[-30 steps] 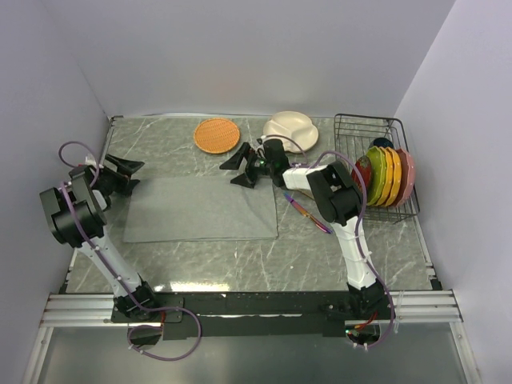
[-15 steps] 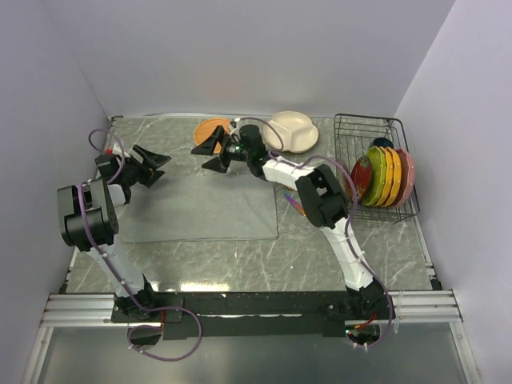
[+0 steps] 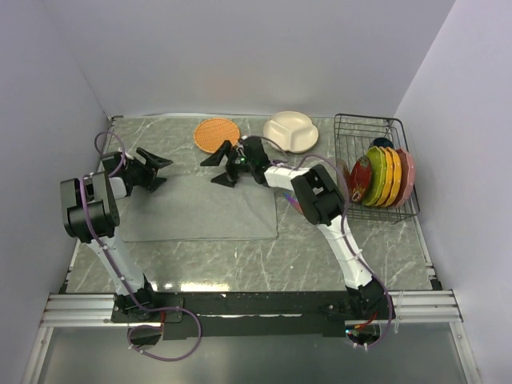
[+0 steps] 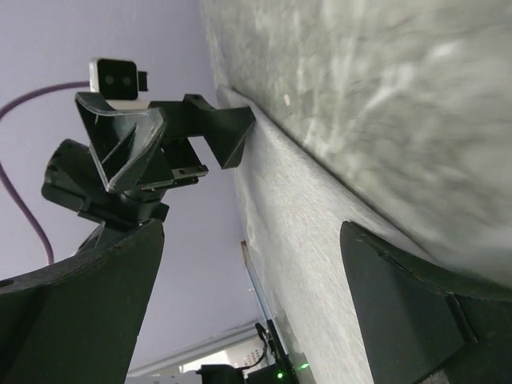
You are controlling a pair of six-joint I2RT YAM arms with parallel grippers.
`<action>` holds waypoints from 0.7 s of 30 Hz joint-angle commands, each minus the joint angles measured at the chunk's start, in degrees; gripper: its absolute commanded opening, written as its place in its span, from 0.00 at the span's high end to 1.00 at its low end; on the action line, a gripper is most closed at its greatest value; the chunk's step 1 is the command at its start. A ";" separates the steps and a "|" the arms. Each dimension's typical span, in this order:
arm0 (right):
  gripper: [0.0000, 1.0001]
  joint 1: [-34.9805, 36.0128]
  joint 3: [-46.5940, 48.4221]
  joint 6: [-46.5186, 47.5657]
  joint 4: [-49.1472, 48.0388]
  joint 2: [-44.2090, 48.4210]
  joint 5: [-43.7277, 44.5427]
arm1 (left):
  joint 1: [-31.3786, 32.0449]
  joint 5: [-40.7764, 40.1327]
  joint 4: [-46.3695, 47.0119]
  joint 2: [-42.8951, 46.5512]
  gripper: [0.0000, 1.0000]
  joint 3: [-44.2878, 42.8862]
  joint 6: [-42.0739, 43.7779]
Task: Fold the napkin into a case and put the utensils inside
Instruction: Smooth out the rectangle-folded napkin at the center of the board.
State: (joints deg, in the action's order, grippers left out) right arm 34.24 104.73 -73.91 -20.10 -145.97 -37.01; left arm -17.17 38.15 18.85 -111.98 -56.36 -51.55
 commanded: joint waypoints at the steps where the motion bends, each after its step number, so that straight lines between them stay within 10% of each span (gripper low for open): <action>1: 0.00 -4.26 -5.84 2.97 7.35 3.05 2.48 | -2.25 -5.11 -7.16 -3.24 0.08 -1.12 3.47; 21: 0.00 -16.13 -18.07 23.80 19.56 12.55 -3.77 | -5.16 -4.84 -11.47 -5.17 0.07 -2.88 7.25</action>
State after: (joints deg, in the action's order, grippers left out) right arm 20.45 89.25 -58.85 -10.41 -133.60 -43.66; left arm -20.73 40.84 13.63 -114.04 -60.42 -48.84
